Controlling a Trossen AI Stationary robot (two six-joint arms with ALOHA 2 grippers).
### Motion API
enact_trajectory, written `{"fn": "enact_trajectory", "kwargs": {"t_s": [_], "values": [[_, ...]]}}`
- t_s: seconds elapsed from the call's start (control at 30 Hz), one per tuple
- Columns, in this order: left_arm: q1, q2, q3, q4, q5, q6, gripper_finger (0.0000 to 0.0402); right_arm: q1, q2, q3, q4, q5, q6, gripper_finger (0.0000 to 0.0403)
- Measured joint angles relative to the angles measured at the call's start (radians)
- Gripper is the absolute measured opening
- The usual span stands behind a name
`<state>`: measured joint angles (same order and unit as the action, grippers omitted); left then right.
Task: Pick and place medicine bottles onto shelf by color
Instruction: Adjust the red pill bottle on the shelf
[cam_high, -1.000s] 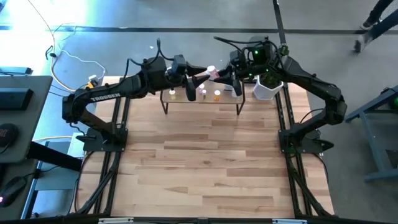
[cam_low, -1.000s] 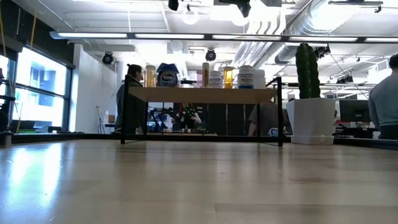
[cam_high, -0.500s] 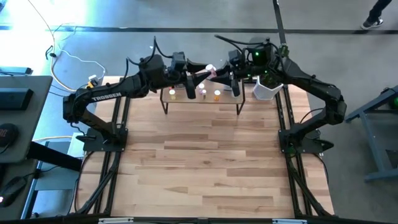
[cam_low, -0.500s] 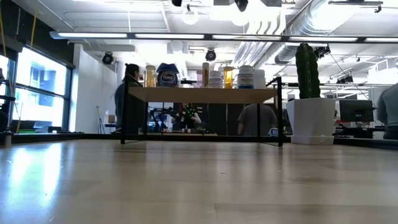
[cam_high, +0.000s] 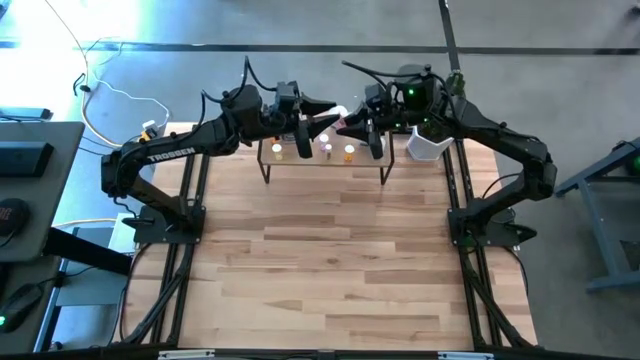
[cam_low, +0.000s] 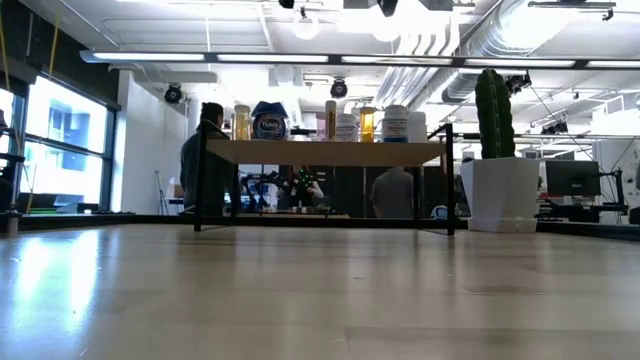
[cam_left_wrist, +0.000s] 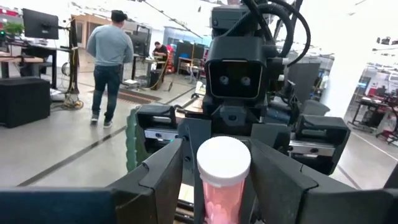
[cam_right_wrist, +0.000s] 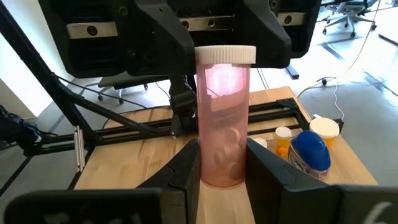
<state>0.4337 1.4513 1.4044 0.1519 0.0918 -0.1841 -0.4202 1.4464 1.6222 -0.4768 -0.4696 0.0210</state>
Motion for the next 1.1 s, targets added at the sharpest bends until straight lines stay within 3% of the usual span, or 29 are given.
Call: {"fn": "enact_trajectory", "kwargs": {"t_s": [0.23,0.57,1.1], "values": [[0.004,0.0,0.0,-0.005,-0.002,0.003,0.0159,0.0,0.0,0.0,-0.013,0.008,0.022,0.0087],[0.004,0.0,0.0,-0.005,0.009,0.039,0.0101,0.0,0.0,0.0,-0.016,0.011,0.033,0.0087],[0.004,0.0,0.0,-0.005,0.012,0.064,0.0105,0.0,0.0,0.0,-0.02,0.009,0.033,0.0098]]}}
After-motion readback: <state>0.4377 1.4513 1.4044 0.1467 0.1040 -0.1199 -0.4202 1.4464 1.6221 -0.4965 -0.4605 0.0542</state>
